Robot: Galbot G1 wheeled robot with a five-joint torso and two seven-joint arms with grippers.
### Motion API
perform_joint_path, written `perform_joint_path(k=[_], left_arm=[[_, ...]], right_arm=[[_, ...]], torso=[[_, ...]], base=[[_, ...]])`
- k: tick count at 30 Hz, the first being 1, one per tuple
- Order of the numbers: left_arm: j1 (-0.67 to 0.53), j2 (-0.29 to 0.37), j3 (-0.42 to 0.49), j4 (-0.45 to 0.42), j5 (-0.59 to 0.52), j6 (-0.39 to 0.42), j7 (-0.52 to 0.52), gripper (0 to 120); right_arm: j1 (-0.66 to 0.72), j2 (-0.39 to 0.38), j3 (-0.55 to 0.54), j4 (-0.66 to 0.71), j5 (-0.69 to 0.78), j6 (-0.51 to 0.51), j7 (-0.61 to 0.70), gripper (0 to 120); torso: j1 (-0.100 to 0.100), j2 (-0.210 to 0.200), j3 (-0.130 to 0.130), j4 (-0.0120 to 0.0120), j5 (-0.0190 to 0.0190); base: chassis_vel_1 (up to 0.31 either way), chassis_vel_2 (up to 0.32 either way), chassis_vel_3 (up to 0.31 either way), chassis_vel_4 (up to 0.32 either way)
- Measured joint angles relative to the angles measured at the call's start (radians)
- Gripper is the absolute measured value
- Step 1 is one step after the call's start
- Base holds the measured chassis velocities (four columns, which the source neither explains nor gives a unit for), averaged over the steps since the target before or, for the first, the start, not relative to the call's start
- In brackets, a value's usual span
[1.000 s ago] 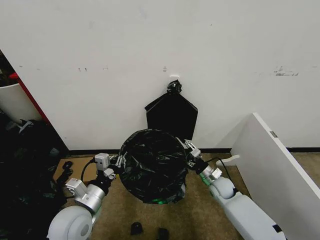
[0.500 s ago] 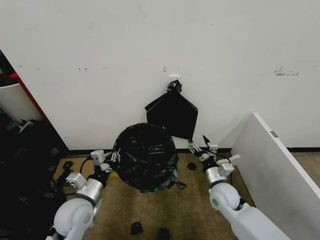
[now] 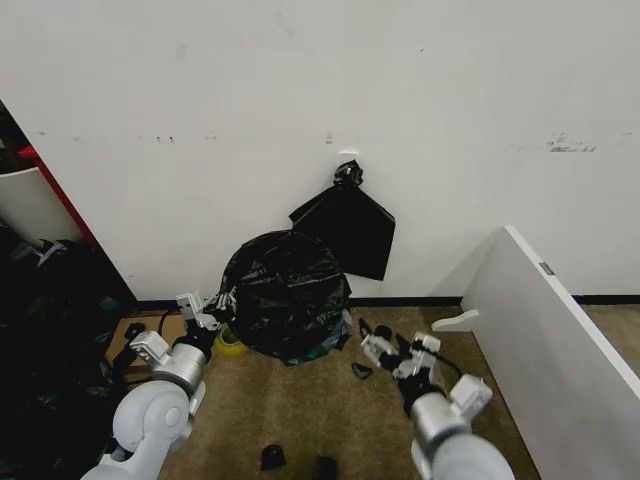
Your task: Place the garbage bag over the trash bin.
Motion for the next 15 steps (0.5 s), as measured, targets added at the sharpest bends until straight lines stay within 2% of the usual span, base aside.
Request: perform_joint_path(k=[2,5,6,10,11,14,15], left_arm=[[0.000,-0.001,0.001,-0.001,0.000,0.001,0.000,4],[0.002,-0.002,0.001,-0.006,0.001,0.003,0.000,4],[0.002,-0.002,0.001,-0.006,0.001,0.003,0.000,4],[0.006,-0.001,-0.002,-0.012,0.001,0.003,0.000,4],[0.007,-0.001,-0.003,-0.016,0.001,0.003,0.000,4],[0.008,0.000,-0.003,-0.019,0.001,0.003,0.001,4],[0.007,0.001,-0.003,-0.019,0.001,0.003,0.001,4]], right_arm=[[-0.001,0.002,-0.003,-0.007,0.003,0.011,-0.022,94],[0.003,0.016,-0.013,-0.043,0.021,0.035,-0.094,80],[0.003,0.016,-0.013,-0.043,0.021,0.035,-0.094,80],[0.013,0.032,-0.024,-0.073,0.018,0.046,-0.109,66],[0.015,0.036,-0.025,-0.083,0.017,0.051,-0.112,58],[0.015,0.038,-0.025,-0.087,0.016,0.057,-0.116,52],[0.015,0.039,-0.025,-0.090,0.016,0.063,-0.120,45]], torso=[[0.000,0.000,0.000,0.0001,0.0000],[0.000,0.000,0.000,0.0002,0.0002],[0.000,0.000,0.000,0.0002,0.0002],[0.000,0.000,0.000,0.0002,0.0002],[0.000,0.000,0.000,0.0002,0.0002],[0.000,0.000,0.000,0.0001,0.0002],[0.000,0.000,0.000,0.0001,0.0002]], base=[[0.000,0.000,0.000,0.000],[0.000,0.000,0.000,0.000],[0.000,0.000,0.000,0.000],[0.000,0.000,0.000,0.000],[0.000,0.000,0.000,0.000],[0.000,0.000,0.000,0.000],[0.000,0.000,0.000,0.000]])
